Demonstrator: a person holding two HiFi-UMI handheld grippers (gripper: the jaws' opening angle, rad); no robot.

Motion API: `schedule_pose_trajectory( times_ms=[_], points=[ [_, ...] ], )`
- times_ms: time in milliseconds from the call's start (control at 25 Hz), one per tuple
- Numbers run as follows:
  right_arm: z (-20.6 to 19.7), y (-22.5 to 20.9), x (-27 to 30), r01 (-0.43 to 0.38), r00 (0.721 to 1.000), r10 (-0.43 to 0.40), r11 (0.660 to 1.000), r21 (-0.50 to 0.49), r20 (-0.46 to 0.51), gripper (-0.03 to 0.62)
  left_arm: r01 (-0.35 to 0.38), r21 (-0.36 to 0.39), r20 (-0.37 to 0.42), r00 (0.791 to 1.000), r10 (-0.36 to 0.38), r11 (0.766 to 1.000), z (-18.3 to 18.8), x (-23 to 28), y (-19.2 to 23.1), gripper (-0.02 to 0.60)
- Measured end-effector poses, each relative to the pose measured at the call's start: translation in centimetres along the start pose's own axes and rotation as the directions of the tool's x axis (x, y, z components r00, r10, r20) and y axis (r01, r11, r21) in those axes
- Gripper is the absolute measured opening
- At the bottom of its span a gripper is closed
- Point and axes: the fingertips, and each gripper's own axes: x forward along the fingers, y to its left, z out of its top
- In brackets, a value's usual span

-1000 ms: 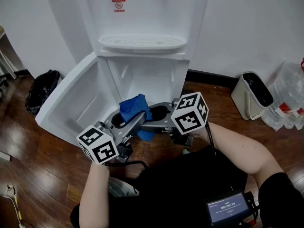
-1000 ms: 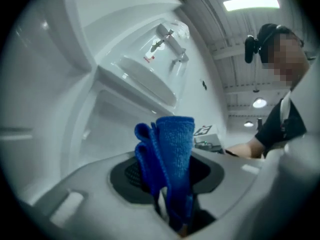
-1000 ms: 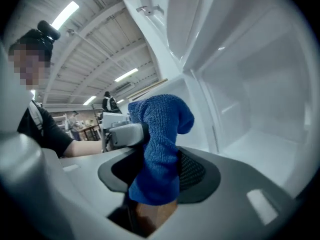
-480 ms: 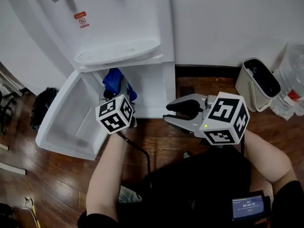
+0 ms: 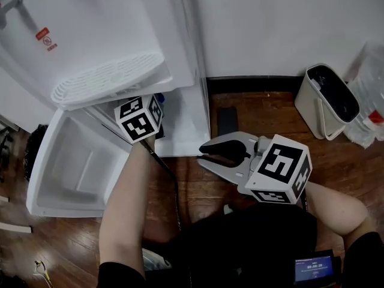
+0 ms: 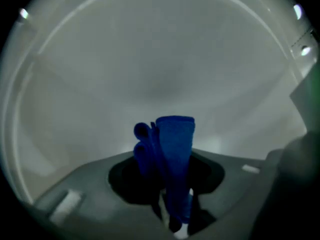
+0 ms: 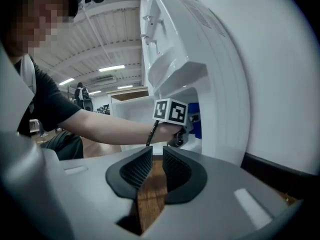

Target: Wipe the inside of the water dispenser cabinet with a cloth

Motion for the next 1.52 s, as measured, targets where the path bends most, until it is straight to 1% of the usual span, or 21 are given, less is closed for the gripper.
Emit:
schedule_pose_trajectory(
  times_ms=[80, 120, 200, 240, 320, 400, 520, 560, 640, 720, 760, 800, 840, 920, 1000, 1040, 1120, 1240, 1360, 1440, 1520],
  points=[
    [-0.8, 0.8, 0.5, -0.026, 0.999, 0.025, 0.999, -0.028, -0.032, 0.058, 0.124, 0.061, -0.01, 0.992, -0.124, 0.99, -0.8, 0.3, -4.5, 0.161],
    [-1.3, 1.1, 0.6, -0.033, 0.998, 0.032, 0.999, -0.04, -0.046, 0.054, 0.184, 0.07, -0.008, 0.983, -0.184, 0.98, -1.1, 0.2, -6.7, 0.161],
    [-1.7, 1.2, 0.6, -0.027, 0.998, 0.024, 0.998, -0.051, -0.058, 0.049, 0.265, 0.007, 0.006, 0.964, -0.265, 0.964, -1.6, -0.1, -9.1, 0.166],
    [-1.8, 1.0, 0.5, -0.017, 0.998, 0.014, 0.998, -0.053, -0.057, 0.044, 0.264, -0.039, 0.009, 0.965, -0.263, 0.964, -1.9, -0.1, -9.0, 0.164],
    [-1.8, 0.6, 0.4, -0.008, 0.999, 0.006, 0.999, -0.047, -0.049, 0.041, 0.215, -0.066, 0.001, 0.976, -0.216, 0.974, -2.7, 0.1, -7.7, 0.166],
    [-2.0, 0.6, 0.4, -0.011, 0.999, 0.01, 0.999, -0.033, -0.053, 0.038, 0.161, -0.043, -0.005, 0.987, -0.161, 0.986, -3.2, 0.4, -6.1, 0.166],
    [-2.7, 0.7, 0.7, -0.024, 0.996, 0.022, 0.999, -0.032, -0.081, 0.038, 0.008, -0.044, -0.02, 1.0, -0.009, 0.999, -4.1, 0.8, -1.6, 0.166],
    [-3.0, 0.8, 0.9, -0.031, 0.995, 0.028, 0.999, -0.034, -0.092, 0.038, -0.056, -0.055, -0.037, 0.998, 0.054, 0.997, -4.7, 0.8, 0.2, 0.166],
    [-3.5, 1.0, 1.2, -0.043, 0.993, 0.039, 0.998, -0.038, -0.113, 0.038, -0.166, -0.058, -0.091, 0.983, 0.16, 0.984, -6.2, 0.7, 3.2, 0.164],
    [-3.9, 1.1, 1.3, -0.046, 0.99, 0.039, 0.998, -0.043, -0.135, 0.037, -0.21, -0.025, -0.13, 0.97, 0.205, 0.977, -7.7, 0.7, 4.4, 0.156],
    [-4.1, 1.0, 1.4, -0.044, 0.989, 0.037, 0.998, -0.045, -0.145, 0.035, -0.202, -0.013, -0.133, 0.971, 0.198, 0.979, -8.0, 0.9, 4.1, 0.157],
    [-4.3, 1.0, 1.5, -0.044, 0.987, 0.036, 0.998, -0.047, -0.154, 0.034, -0.17, -0.014, -0.13, 0.977, 0.166, 0.985, -8.1, 1.2, 3.2, 0.158],
    [-4.3, 1.0, 1.6, -0.046, 0.986, 0.038, 0.998, -0.048, -0.16, 0.034, -0.112, -0.027, -0.119, 0.987, 0.108, 0.993, -8.1, 1.5, 1.7, 0.158],
    [-4.5, 1.2, 1.8, -0.056, 0.985, 0.047, 0.997, -0.05, -0.167, 0.032, 0.06, -0.057, -0.077, 0.995, -0.065, 0.997, -7.6, 1.9, -2.5, 0.158],
    [-4.7, 1.3, 1.9, -0.069, 0.984, 0.058, 0.996, -0.057, -0.17, 0.032, 0.241, -0.094, -0.043, 0.968, -0.246, 0.966, -7.3, 1.9, -7.2, 0.163],
    [-4.7, 1.3, 1.9, -0.075, 0.983, 0.063, 0.995, -0.06, -0.17, 0.032, 0.295, -0.124, -0.032, 0.953, -0.301, 0.947, -7.4, 1.8, -8.8, 0.161],
    [-4.8, 1.3, 1.9, -0.078, 0.983, 0.067, 0.995, -0.061, -0.169, 0.032, 0.319, -0.178, -0.027, 0.944, -0.329, 0.931, -7.9, 1.7, -9.5, 0.158],
    [-4.9, 1.2, 1.9, -0.077, 0.983, 0.068, 0.996, -0.051, -0.169, 0.032, 0.312, -0.161, -0.058, 0.944, -0.324, 0.936, -9.2, 1.8, -8.7, 0.158],
    [-5.1, 1.3, 1.9, -0.085, 0.982, 0.077, 0.996, -0.039, -0.173, 0.031, 0.324, -0.167, -0.083, 0.936, -0.341, 0.931, -9.8, 1.9, -7.4, 0.163],
    [-5.0, 1.3, 1.9, -0.09, 0.981, 0.082, 0.995, -0.039, -0.174, 0.029, 0.367, -0.154, -0.113, 0.916, -0.385, 0.918, -10.0, 2.1, -7.5, 0.167],
    [-4.9, 1.4, 1.9, -0.094, 0.981, 0.086, 0.995, -0.041, -0.175, 0.028, 0.421, -0.149, -0.142, 0.886, -0.441, 0.895, -10.1, 2.5, -8.4, 0.17]
  ],
)
